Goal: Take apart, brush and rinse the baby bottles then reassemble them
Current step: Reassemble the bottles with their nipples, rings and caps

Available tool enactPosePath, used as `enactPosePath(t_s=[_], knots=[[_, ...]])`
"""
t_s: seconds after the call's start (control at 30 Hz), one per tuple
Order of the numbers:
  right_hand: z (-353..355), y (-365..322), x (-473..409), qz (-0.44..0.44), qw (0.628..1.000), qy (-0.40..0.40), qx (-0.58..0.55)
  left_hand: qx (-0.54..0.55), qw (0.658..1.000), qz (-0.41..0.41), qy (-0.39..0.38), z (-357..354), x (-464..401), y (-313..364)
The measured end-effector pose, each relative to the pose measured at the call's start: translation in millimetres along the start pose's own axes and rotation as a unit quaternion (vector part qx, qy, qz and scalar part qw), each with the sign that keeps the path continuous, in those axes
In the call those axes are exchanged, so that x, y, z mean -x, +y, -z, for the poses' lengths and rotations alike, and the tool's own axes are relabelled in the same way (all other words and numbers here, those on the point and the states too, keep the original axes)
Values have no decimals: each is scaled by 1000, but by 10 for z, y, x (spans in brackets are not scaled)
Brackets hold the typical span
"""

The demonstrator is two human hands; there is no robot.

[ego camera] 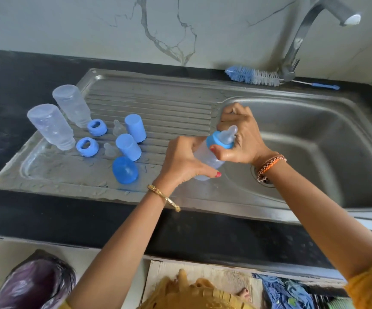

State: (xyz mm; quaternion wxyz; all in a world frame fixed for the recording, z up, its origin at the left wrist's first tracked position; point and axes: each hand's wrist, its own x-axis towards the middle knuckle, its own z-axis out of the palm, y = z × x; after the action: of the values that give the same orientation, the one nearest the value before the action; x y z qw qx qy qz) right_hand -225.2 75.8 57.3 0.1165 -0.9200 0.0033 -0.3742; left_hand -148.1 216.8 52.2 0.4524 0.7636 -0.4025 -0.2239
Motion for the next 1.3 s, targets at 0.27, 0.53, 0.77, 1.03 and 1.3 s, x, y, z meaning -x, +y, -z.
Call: enactPosePath(t_s=[0.27,0.53,0.77,1.03,1.3], knots=[[-215,-279,4,-137,987,63,58,3,986,-35,161,-174,48,-273],[-367,-484,74,-363,930,-18,46,3,989,22,146,-101,37,-366],[-2,-504,-31,-364,852,-44,-373,238,966,3,104,378,188,-303],[-679,-1009,-94,-293,910,-147,-255,279,920,-41,271,959,607,-468],[-1179,-1452,-147,-238,942,-222,-86,259,904,34,338,1157,724,-772]])
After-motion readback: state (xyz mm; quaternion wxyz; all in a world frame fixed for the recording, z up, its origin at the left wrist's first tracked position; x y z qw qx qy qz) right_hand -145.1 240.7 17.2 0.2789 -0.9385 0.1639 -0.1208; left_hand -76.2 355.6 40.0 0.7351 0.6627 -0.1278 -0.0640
